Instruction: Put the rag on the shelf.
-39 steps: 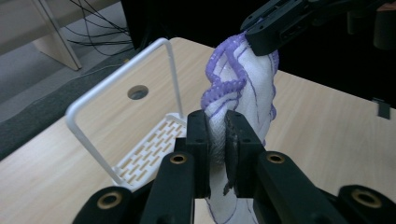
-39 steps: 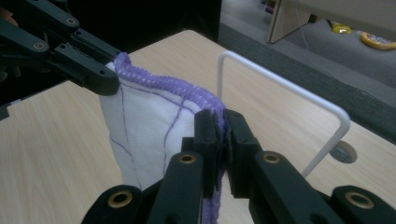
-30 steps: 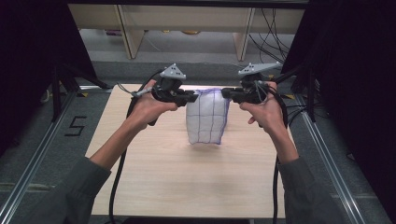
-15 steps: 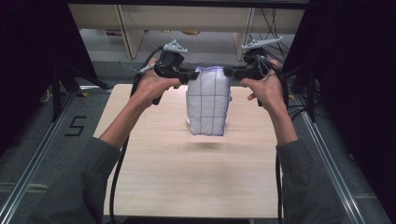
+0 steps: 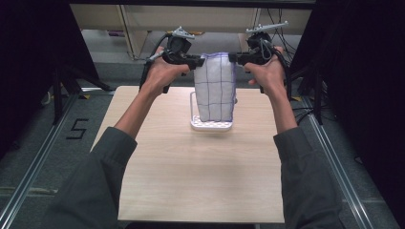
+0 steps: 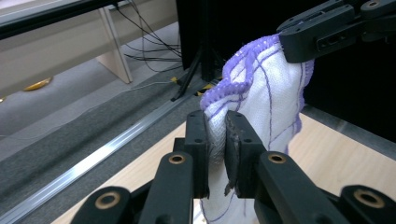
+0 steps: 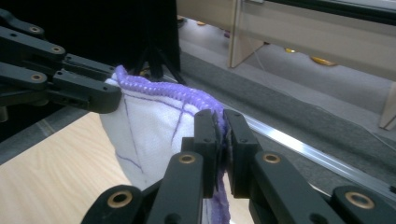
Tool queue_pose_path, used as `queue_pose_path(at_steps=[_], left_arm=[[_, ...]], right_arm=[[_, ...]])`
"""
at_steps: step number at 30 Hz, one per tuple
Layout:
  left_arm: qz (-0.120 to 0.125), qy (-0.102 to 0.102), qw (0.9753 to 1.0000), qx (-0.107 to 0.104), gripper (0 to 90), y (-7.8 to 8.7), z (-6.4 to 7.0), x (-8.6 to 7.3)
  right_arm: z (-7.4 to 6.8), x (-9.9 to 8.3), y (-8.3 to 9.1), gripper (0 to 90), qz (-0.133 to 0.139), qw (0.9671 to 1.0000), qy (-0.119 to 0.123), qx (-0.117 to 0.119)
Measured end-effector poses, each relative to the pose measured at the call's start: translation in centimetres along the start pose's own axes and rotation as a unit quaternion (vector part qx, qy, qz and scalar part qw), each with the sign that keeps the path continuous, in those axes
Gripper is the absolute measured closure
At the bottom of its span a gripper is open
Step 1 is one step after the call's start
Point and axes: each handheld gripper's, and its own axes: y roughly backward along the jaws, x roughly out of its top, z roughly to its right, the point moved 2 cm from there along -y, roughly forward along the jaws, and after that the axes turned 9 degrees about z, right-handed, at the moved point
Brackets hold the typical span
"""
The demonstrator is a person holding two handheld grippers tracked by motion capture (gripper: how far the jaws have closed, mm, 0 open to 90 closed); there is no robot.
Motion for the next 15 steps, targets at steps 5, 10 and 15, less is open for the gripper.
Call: queue_pose_path(at_steps=[5,10,15], left_arm=[[0.031,0.014,0.9991,0.026,79.6,-1.0,-1.0,0.4],[0.049,0.022,0.9979,0.037,78.3,-2.1,-1.9,0.2],[0.048,0.031,0.997,0.052,78.6,-4.5,-2.7,-1.1]], right_arm=[[0.3,0.6,-1.3,84.9,0.002,0.9999,0.002,-0.013],[1.2,0.7,-2.6,84.8,0.013,0.9993,0.003,-0.036],[2.1,-0.4,-4.9,84.8,0.008,0.9987,0.003,-0.051]])
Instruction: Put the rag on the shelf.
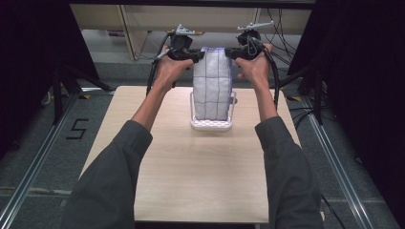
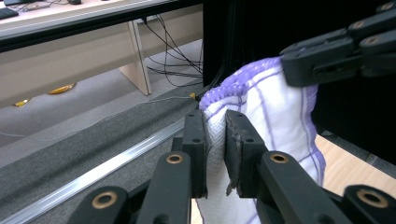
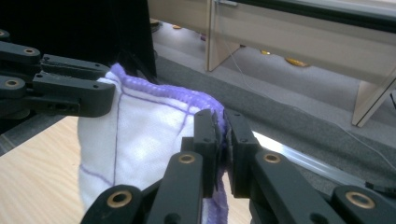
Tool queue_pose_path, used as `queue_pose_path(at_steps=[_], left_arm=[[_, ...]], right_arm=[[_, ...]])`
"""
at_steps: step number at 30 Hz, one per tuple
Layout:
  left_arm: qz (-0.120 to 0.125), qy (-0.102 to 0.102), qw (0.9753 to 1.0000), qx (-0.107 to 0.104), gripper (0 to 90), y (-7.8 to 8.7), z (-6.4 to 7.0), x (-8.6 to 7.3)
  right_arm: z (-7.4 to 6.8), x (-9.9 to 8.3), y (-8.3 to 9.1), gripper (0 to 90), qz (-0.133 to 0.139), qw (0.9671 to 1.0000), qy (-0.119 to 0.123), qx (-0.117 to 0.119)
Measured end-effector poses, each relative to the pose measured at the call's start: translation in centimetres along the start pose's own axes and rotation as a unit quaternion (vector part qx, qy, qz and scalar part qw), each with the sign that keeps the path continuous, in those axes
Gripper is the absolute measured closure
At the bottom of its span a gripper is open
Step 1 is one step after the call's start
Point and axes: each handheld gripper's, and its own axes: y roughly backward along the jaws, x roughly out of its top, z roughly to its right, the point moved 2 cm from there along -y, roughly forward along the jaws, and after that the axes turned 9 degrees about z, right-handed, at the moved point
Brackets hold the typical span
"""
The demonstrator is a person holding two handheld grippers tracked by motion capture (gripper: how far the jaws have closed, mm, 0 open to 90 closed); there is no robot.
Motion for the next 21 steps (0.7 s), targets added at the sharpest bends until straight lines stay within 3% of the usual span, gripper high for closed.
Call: queue_pose_path(at_steps=[4,7,9,13,15,21], left_arm=[[0.013,0.014,0.9998,0.0,78.7,-0.9,-0.1,-0.6],[0.006,0.021,0.9997,0.008,78.6,-2.0,-0.5,-1.2],[-0.004,0.017,0.9997,0.015,78.6,-2.3,-0.8,-1.6],[0.0,0.034,0.9992,0.019,78.8,-2.6,-1.3,-2.4],[-0.01,0.034,0.9991,0.022,78.8,-2.9,-1.6,-3.1],[-0.015,0.042,0.9987,0.024,79.1,-3.6,-1.9,-4.3]], right_arm=[[0.2,-0.7,-1.2,84.7,-0.002,0.9999,0.001,-0.014],[0.6,-1.1,-2.3,84.5,-0.005,0.9998,0.005,-0.019],[0.7,-1.6,-2.8,84.4,-0.011,0.9996,-0.006,-0.024],[1.0,-2.1,-3.4,84.5,-0.007,0.9996,-0.007,-0.027],[1.2,-2.8,-4.0,84.5,-0.015,0.9994,0.002,-0.033],[1.4,-3.8,-5.2,84.4,-0.033,0.9986,-0.006,-0.041]])
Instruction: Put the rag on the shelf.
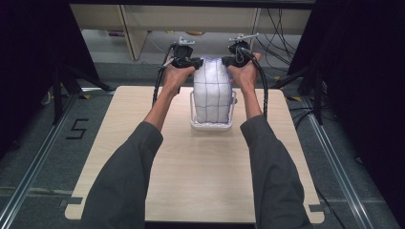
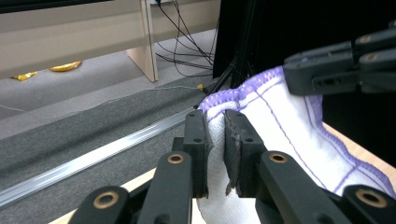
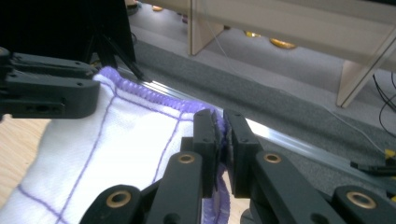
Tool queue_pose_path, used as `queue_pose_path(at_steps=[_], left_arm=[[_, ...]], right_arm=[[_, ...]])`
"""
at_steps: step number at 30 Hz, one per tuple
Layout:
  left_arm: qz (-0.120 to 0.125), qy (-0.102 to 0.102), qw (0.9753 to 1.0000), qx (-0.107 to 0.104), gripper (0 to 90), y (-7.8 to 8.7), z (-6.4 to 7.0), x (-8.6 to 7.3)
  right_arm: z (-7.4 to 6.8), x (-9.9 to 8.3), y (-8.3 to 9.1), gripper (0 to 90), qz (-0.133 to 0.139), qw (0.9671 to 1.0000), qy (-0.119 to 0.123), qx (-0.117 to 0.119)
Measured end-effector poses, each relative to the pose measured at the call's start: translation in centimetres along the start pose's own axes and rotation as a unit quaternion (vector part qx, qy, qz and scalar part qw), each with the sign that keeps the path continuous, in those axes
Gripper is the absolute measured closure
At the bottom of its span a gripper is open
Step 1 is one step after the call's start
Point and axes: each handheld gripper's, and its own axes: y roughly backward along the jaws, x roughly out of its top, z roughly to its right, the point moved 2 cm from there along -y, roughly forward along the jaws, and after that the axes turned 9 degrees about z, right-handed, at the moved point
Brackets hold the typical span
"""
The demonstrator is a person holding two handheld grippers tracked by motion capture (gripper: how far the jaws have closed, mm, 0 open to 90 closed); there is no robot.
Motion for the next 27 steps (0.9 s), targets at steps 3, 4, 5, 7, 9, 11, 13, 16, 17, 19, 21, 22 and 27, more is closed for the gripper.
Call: queue_pose_path(at_steps=[3,4,5,7,9,11,13,16,17,19,21,22,27], left_arm=[[-0.015,-0.003,0.9998,0.009,79.1,-0.4,-0.4,-0.9],[-0.015,-0.003,0.9998,0.009,79.1,-0.4,-0.4,-0.9],[-0.018,0.0,0.9998,0.008,78.9,-0.5,-0.4,-1.1],[-0.028,0.002,0.9996,0.01,78.3,-0.9,-0.7,-1.8],[-0.029,0.006,0.9995,0.011,77.5,-0.9,-0.7,-2.0],[-0.033,0.011,0.9993,0.014,74.6,-1.1,-0.7,-2.5],[-0.041,0.017,0.9989,0.014,69.1,-1.0,-0.8,-2.6],[-0.051,0.027,0.9982,0.014,65.6,-0.8,-1.0,-2.7],[-0.054,0.03,0.998,0.014,63.5,-0.7,-1.1,-2.7],[-0.06,0.032,0.9976,0.017,63.1,-0.3,-1.4,-2.8],[-0.064,0.031,0.9973,0.017,62.8,0.1,-1.6,-2.8],[-0.064,0.031,0.9973,0.017,62.7,0.1,-1.6,-2.8],[-0.077,0.026,0.9967,0.007,61.3,1.5,-2.1,-2.8]], right_arm=[[0.1,-0.5,-0.5,84.3,-0.007,1.0,-0.004,0.0],[0.1,-0.5,-0.5,84.3,-0.007,1.0,-0.004,0.0],[0.1,-0.8,-0.7,84.0,-0.014,0.9999,-0.007,-0.004],[0.1,-1.1,-0.9,83.9,-0.023,0.9996,-0.015,-0.002],[0.2,-1.4,-1.0,83.1,-0.037,0.9992,-0.012,-0.002],[0.3,-1.7,-1.1,81.0,-0.036,0.9993,-0.009,-0.01],[0.4,-1.9,-1.2,75.2,-0.037,0.9991,-0.014,-0.015],[0.7,-2.1,-1.2,68.1,-0.045,0.9986,-0.01,-0.026],[0.7,-2.2,-1.2,66.0,-0.056,0.9978,-0.023,-0.026],[0.9,-2.4,-1.1,65.0,-0.055,0.9977,-0.027,-0.028],[1.0,-2.5,-1.1,64.2,-0.062,0.9975,-0.028,-0.021],[1.0,-2.5,-1.1,64.2,-0.062,0.9975,-0.028,-0.021],[1.2,-2.5,-0.2,63.8,-0.063,0.997,-0.041,-0.018]])
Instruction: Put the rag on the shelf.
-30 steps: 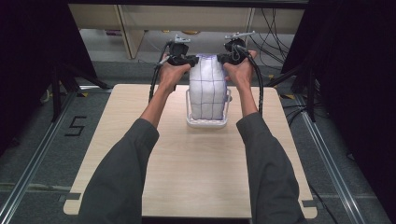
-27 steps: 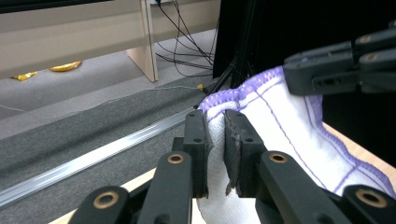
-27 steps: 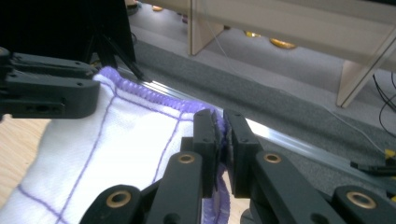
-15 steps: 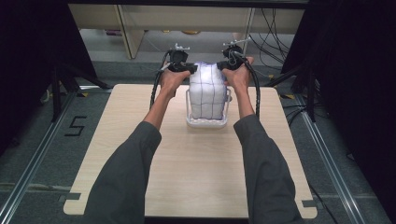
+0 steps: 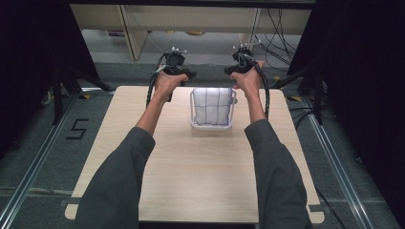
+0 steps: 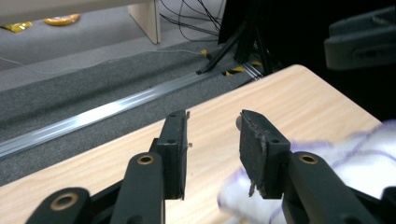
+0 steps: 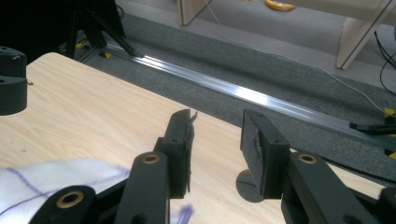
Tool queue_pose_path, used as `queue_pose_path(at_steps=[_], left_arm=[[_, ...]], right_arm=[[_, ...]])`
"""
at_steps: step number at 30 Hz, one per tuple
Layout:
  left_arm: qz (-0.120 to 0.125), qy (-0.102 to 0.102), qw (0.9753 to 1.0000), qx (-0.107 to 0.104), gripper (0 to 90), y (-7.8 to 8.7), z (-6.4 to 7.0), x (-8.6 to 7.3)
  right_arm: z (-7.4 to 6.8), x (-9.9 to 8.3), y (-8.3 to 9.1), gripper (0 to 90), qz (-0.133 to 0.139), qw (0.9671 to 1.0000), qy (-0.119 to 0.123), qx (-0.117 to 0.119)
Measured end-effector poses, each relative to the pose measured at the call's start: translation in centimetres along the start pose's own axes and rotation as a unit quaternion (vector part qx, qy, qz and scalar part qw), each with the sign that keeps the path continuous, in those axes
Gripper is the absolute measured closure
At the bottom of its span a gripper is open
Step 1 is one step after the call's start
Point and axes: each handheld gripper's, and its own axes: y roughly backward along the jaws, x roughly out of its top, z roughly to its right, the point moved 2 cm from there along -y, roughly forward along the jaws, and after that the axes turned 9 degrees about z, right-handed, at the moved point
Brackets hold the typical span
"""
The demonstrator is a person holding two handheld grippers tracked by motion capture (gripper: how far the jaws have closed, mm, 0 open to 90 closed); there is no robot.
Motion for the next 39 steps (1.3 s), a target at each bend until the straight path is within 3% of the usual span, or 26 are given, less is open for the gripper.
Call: queue_pose_path(at_steps=[6,12,20,27,28,33,34,35,36,37,39], left_arm=[[-0.007,0.002,1.0,0.004,58.4,1.3,-0.6,-0.2],[-0.026,-0.014,0.9996,-0.002,55.4,2.7,-0.8,-0.6],[-0.022,-0.013,0.9997,-0.006,52.4,3.8,-0.9,-0.7],[-0.025,-0.01,0.9995,-0.017,47.1,4.7,-0.8,-1.3],[-0.024,-0.01,0.9995,-0.016,46.8,4.8,-0.8,-1.3],[-0.021,-0.011,0.9995,-0.023,44.4,5.8,-0.4,-1.7],[-0.022,-0.007,0.9994,-0.025,43.8,6.2,-0.2,-2.0],[-0.022,-0.007,0.9994,-0.025,43.4,6.2,-0.2,-2.0],[-0.017,-0.013,0.9992,-0.034,43.2,6.8,0.1,-2.2],[-0.015,-0.018,0.9991,-0.036,43.0,7.1,0.2,-2.3],[-0.012,-0.019,0.9991,-0.037,42.7,7.4,0.2,-2.5]], right_arm=[[0.2,0.1,1.2,64.0,0.011,0.9996,0.019,0.017],[0.5,-0.4,2.1,63.5,0.005,0.9997,0.004,0.024],[0.2,-0.8,2.8,61.5,0.008,0.9993,0.005,0.036],[-0.2,-1.1,3.6,58.6,0.008,0.9988,0.013,0.046],[-0.2,-1.1,3.7,58.0,0.009,0.9987,0.022,0.044],[-0.8,-1.1,4.5,54.8,0.013,0.9983,0.013,0.055],[-0.7,-1.1,4.6,53.7,0.019,0.9977,0.033,0.057],[-0.7,-1.1,4.6,53.7,0.019,0.9977,0.033,0.057],[-0.9,-1.1,5.1,52.1,0.015,0.998,0.018,0.058],[-0.8,-1.1,5.2,51.1,0.026,0.9973,0.03,0.062],[-0.9,-1.2,5.5,50.5,0.024,0.9974,0.028,0.061]])
